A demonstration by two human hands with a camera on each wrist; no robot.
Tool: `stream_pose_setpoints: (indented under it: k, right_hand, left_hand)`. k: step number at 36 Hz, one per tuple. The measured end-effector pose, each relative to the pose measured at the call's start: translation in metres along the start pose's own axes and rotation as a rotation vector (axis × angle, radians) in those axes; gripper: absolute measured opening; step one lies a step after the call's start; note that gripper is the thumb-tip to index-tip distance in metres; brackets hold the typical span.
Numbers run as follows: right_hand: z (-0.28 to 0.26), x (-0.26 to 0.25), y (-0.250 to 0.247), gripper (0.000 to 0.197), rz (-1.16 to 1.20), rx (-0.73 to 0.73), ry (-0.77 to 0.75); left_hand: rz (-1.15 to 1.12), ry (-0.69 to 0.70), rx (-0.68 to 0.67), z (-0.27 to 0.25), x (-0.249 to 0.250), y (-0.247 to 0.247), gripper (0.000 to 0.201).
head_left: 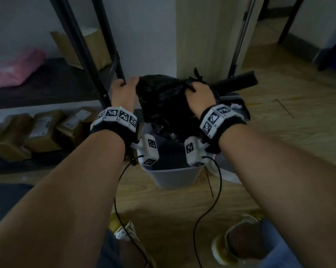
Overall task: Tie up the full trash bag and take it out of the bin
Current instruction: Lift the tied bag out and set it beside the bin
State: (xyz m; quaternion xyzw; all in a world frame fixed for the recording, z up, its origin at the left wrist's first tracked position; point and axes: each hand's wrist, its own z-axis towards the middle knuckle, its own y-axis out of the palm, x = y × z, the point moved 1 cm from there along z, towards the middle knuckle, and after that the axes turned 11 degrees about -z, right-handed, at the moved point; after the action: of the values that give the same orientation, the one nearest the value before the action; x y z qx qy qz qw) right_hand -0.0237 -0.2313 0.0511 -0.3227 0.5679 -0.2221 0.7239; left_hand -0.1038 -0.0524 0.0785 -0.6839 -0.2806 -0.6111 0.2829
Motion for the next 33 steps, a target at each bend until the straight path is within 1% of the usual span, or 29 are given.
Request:
stream_pose_setpoints:
  k: [3,6,8,9,10,12,13,14,16,17,19,20,22,25,27,28,29,32,33]
  right_hand:
    - [0.007,-0.004,-0.011,0.038,0.158,0.037,0.083]
    - [0.008,-0.01,-0.017,0.041,0.236,0.025,0.101]
    - [0.007,-0.015,-0.018,0.04,0.254,0.014,0.104]
    - [0.006,-0.017,-0.019,0.04,0.254,0.008,0.11]
    - [0.005,-0.018,-0.019,0.038,0.254,0.005,0.111]
    - [0.005,-0.017,-0.019,0.025,0.268,-0.002,0.114]
    - [0.004,-0.016,-0.02,0.019,0.275,-0.005,0.12]
    - [0.002,-0.016,-0.022,0.017,0.276,-0.011,0.131]
    - [-0.002,-0.014,-0.027,0.02,0.295,-0.028,0.134]
    - [-0.003,-0.013,-0.029,0.025,0.312,-0.05,0.132]
    - [-0.006,-0.013,-0.033,0.036,0.335,-0.115,0.144]
    - [-0.009,-0.013,-0.034,0.038,0.335,-0.146,0.144]
    - [-0.012,-0.011,-0.036,0.043,0.28,-0.19,0.124]
    - [-0.016,-0.01,-0.033,0.059,0.124,-0.254,0.062]
    - [-0.018,-0.009,-0.027,0.069,0.028,-0.319,0.027]
    - [-0.02,-0.01,-0.024,0.069,-0.019,-0.341,0.007]
    - [-0.021,-0.01,-0.021,0.064,-0.066,-0.346,-0.019]
    - [-0.022,-0.012,-0.019,0.037,-0.215,-0.29,-0.093]
    - [-0.022,-0.011,-0.019,0.03,-0.251,-0.273,-0.099]
  left_hand:
    - [0.072,-0.023,-0.153,-0.007,0.0,-0.001,0.095]
    - [0.165,-0.03,-0.369,-0.016,-0.004,0.003,0.1]
    - [0.217,-0.039,-0.481,-0.023,-0.005,0.009,0.102]
    - [0.227,-0.043,-0.519,-0.028,-0.004,0.012,0.098]
    - [0.232,-0.038,-0.557,-0.032,-0.002,0.015,0.09]
    - [0.305,-0.003,-0.613,-0.039,-0.001,0.019,0.072]
    - [0.364,0.032,-0.609,-0.041,0.0,0.019,0.062]
    - [0.414,0.072,-0.57,-0.041,0.0,0.019,0.049]
    - [0.441,0.15,-0.44,-0.04,0.002,0.016,0.028]
    - [0.451,0.199,-0.366,-0.037,0.002,0.014,0.025]
    - [0.457,0.296,-0.237,-0.033,0.006,0.011,0.027]
    - [0.441,0.319,-0.193,-0.03,0.008,0.009,0.026]
    - [0.407,0.301,-0.137,-0.023,0.01,0.005,0.023]
    - [0.403,0.221,-0.128,-0.017,0.012,0.001,0.039]
    - [0.405,0.183,-0.128,-0.013,0.009,0.0,0.042]
    - [0.429,0.158,-0.138,-0.012,0.008,-0.001,0.04]
    - [0.437,0.138,-0.16,-0.016,0.007,-0.002,0.038]
    - [0.556,0.11,-0.233,-0.027,0.003,-0.004,0.027]
    - [0.595,0.108,-0.28,-0.029,0.0,-0.003,0.028]
